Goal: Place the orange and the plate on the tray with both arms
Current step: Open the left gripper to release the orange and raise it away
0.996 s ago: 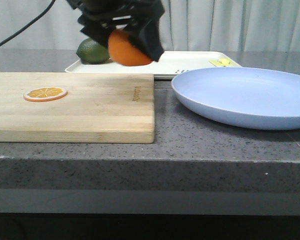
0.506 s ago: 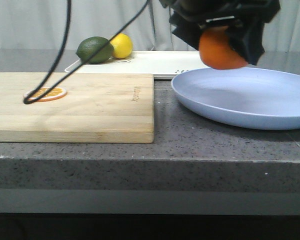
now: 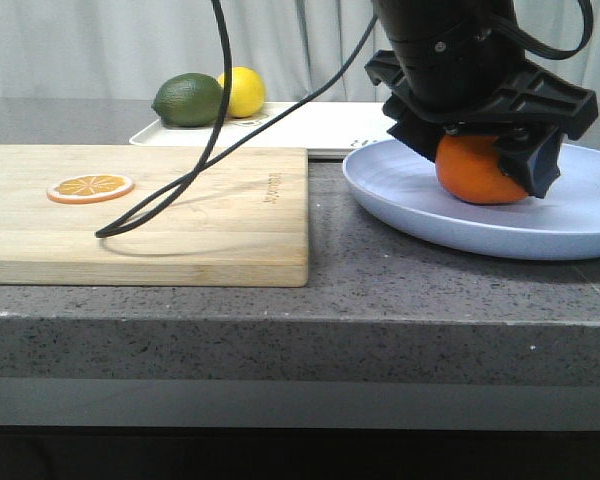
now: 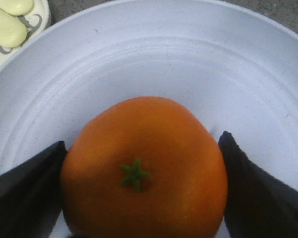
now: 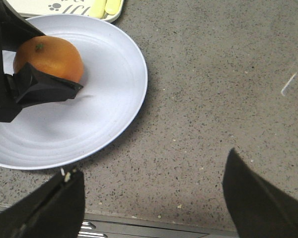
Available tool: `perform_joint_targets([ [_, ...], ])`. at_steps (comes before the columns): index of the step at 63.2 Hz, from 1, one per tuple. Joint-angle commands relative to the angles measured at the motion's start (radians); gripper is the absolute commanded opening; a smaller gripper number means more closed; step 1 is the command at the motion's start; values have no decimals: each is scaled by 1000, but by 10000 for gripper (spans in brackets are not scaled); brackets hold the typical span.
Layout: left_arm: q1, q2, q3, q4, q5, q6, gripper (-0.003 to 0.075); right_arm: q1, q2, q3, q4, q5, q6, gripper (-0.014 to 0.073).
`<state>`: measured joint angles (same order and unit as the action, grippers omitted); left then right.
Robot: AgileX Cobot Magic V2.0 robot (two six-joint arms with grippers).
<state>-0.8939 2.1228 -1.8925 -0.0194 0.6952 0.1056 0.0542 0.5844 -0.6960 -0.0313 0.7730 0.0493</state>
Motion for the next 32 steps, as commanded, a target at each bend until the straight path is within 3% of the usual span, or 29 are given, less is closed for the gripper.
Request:
perform_joint_targets([
  [1,-7,-58,-39,-10,-49,-1,631,2,10,-25,-1,-57,-7,583],
  [13,-7,-78,-91,-68,2,-3,639,2,10,-25,-1,-56,-7,583],
  [32,-1,-279,-79,-80,147,-10,639,2,10,-25,-1,-45,-7,583],
])
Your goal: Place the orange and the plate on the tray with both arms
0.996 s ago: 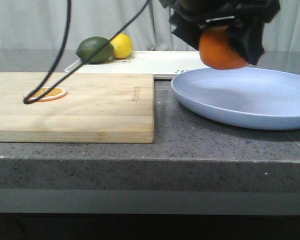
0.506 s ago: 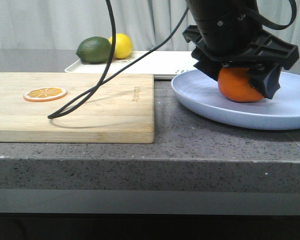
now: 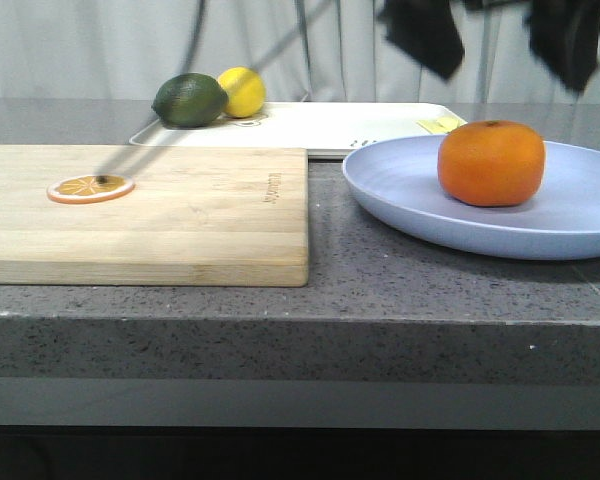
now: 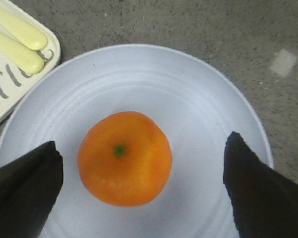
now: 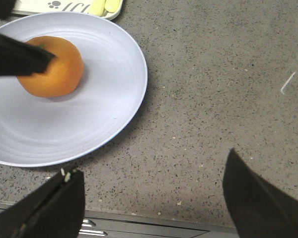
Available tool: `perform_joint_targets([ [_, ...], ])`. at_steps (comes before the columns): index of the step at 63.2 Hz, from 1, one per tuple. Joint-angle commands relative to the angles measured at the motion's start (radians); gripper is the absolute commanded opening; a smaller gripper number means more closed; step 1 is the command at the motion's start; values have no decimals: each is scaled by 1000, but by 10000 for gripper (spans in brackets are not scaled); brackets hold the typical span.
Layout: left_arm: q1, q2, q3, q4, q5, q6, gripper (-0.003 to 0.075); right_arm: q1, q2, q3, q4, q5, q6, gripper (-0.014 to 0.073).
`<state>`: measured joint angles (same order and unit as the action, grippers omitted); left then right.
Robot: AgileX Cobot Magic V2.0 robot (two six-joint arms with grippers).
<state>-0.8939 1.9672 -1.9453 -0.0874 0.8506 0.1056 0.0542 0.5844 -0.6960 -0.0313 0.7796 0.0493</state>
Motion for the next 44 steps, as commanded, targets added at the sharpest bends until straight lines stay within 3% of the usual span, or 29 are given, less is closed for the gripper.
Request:
perform_joint_targets([
  [1,1,-141,-19,-10,-8,-10,639,2,10,-25,-1,-51,-7,583],
  [22,100,-450,312,-9,-99,-10,639,2,10,-25,-1,-46,-7,583],
  [44,293,-801,727,-43,-166,-10,639,2,10,-25,-1,-55,-7,583],
])
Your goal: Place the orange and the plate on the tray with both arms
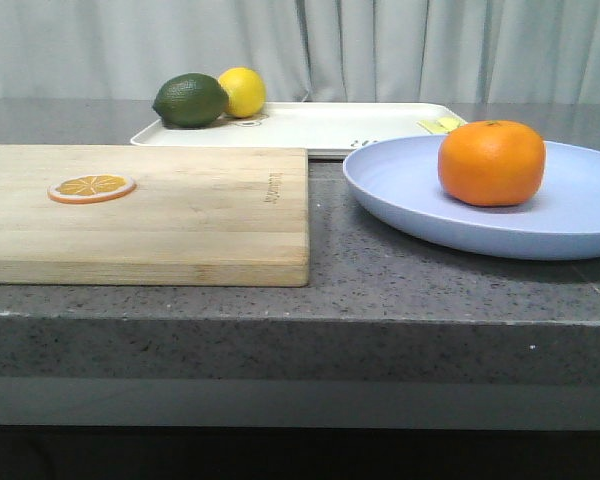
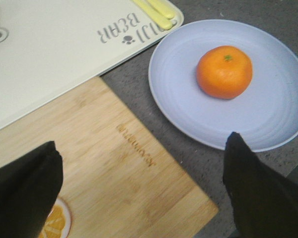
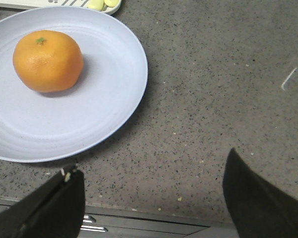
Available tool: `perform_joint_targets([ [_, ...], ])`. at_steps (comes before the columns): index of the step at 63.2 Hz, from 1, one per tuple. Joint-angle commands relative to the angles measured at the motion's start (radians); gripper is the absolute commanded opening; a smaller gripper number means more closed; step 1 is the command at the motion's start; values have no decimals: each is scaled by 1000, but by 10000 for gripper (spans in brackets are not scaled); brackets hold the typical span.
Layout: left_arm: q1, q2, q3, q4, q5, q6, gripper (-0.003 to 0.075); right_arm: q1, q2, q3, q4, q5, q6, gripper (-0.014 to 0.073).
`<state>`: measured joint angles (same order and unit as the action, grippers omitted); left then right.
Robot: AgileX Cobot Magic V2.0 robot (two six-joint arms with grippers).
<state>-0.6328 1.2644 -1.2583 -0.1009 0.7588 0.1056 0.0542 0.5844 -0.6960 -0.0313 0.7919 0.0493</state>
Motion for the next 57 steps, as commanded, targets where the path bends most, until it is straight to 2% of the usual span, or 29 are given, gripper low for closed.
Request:
perform_joint_targets([
  [1,38,-112,53,-30,-74,-10,638,2,10,-25,-1,-67,-7,583],
  [17,131,-356,256,-34,-76,-10,639,2,11,-25,-1,-41,-6,583],
  [33,138,-510,371,-34,-76,-10,638,2,56,-26,24,39,14,583],
  [46,138,-526,376,-34,-71,-10,638,2,217,-75,125,69,14,583],
  [57,138,-526,376,-32,-75,-10,639,-8,391,-180,138,126,12,583],
])
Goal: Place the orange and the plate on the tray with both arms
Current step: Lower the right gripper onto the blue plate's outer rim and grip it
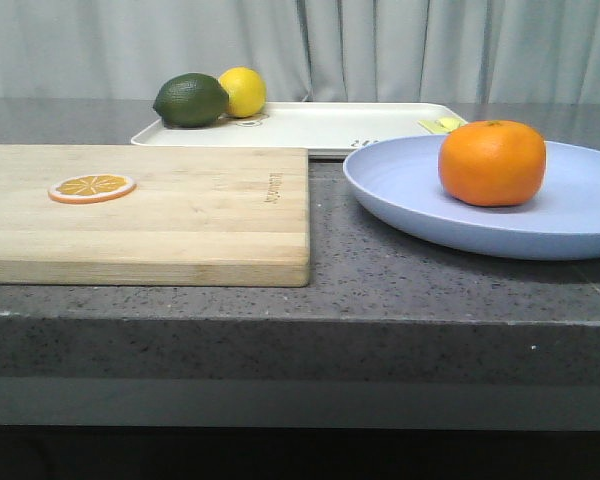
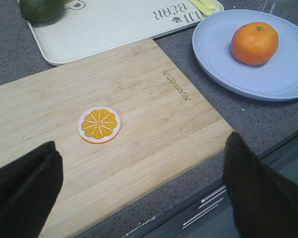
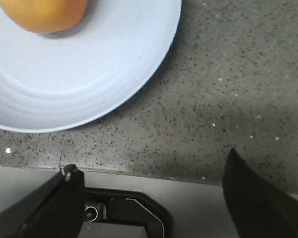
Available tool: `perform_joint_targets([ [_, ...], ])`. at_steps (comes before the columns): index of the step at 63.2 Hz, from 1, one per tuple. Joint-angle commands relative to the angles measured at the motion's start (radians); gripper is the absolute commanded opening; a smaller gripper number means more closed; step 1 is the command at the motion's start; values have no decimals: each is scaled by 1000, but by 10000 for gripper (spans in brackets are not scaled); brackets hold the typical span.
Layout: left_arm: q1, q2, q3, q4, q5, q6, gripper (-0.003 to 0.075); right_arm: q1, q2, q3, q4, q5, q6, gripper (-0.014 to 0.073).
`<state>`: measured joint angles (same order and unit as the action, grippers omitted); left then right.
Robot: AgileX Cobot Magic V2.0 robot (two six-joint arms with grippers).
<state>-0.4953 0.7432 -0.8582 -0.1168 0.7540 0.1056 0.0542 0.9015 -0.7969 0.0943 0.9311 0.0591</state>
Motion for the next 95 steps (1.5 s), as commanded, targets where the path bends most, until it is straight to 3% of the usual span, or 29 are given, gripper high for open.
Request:
perform_joint_targets([
  [1,1,-5,-24,-11,-70,-10,639,-12,86,-91,12,-8,3,583],
  [15,1,-5,-24,5,-70,-10,638,-156,260,-249,83,103,-79,583],
  [34,1,-5,-24,5,-90,-10,639,-350,439,-294,524,130,-354,583],
  [60,1,-5,-24,5,-97,-10,639,-359,608,-294,697,111,-461,583],
  [74,1,-5,-24,5,-97,-10,639,-359,662,-294,702,114,-471,579],
  [80,1,-5,-24,5,-97,-10,639,-359,670,-294,702,116,-472,503],
  [95,1,-5,-24,5,-97,-10,638,-359,670,-294,702,116,-472,195],
])
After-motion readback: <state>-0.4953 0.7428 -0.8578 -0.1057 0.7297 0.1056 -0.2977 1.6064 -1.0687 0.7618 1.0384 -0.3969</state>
